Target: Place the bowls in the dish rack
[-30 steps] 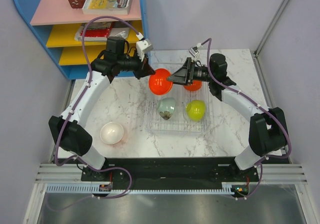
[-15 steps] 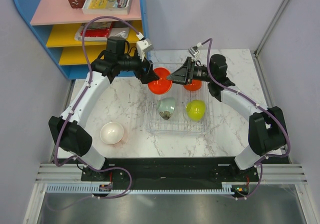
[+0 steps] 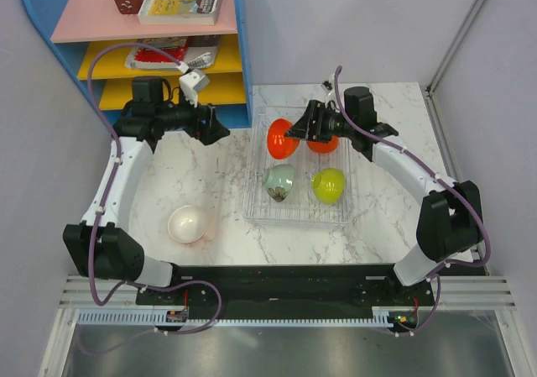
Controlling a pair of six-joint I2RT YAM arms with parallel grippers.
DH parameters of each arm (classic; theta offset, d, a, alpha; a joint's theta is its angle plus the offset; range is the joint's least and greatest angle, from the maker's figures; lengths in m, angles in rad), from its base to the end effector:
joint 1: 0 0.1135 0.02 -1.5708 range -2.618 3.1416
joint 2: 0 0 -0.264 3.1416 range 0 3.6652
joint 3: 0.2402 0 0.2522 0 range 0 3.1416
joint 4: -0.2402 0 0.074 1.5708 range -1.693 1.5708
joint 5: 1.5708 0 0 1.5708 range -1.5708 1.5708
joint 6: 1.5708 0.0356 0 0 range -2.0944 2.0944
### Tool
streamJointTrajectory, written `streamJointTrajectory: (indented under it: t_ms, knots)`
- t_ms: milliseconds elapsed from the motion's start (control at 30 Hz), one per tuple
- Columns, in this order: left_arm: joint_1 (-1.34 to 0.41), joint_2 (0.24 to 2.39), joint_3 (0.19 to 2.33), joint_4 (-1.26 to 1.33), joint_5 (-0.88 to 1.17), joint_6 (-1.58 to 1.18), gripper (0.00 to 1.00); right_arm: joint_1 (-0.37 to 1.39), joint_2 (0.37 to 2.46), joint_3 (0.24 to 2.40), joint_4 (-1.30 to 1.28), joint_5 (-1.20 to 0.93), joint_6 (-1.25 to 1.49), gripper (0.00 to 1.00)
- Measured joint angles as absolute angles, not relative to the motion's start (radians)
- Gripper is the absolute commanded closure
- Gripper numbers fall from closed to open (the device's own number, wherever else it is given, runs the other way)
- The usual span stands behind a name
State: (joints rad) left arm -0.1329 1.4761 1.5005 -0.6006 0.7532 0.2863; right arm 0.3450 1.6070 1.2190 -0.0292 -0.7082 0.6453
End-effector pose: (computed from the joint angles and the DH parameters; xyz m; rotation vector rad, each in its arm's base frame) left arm 0.3162 -0.0668 0.3878 0.8383 1.8719 -0.7073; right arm 0.3417 0.1474 0.2992 -0.1830 2.1259 1.3162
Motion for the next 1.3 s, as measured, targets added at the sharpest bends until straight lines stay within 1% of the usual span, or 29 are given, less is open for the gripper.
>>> streamJointTrajectory:
  t_ms: [100, 300, 533, 667, 967, 1300]
  knots:
    - [-0.030, 1.375, 1.365, -0.598, 0.751, 0.286, 0.00, 0.345, 1.628, 1.357, -0.205, -0.548, 0.514, 1.00]
    - [0.127, 1.228, 1.148, -0.639, 0.801, 0.324, 0.00, 0.356, 1.749, 1.608, -0.396, -0.278, 0.329, 1.00]
    - [0.257, 1.166, 0.996, -0.665, 0.870, 0.386, 0.00, 0.473, 1.948, 1.773, -0.555, 0.060, 0.162, 1.00]
    - [0.316, 1.140, 0.939, -0.676, 0.904, 0.419, 0.00, 0.553, 2.048, 1.841, -0.621, 0.197, 0.086, 1.00]
    - [0.407, 1.062, 0.872, -0.686, 0.970, 0.479, 0.00, 0.614, 2.200, 2.012, -0.674, 0.386, -0.055, 1.00]
    - [0.432, 1.046, 0.844, -0.688, 1.026, 0.512, 0.00, 0.672, 2.309, 2.103, -0.675, 0.485, -0.139, 1.00]
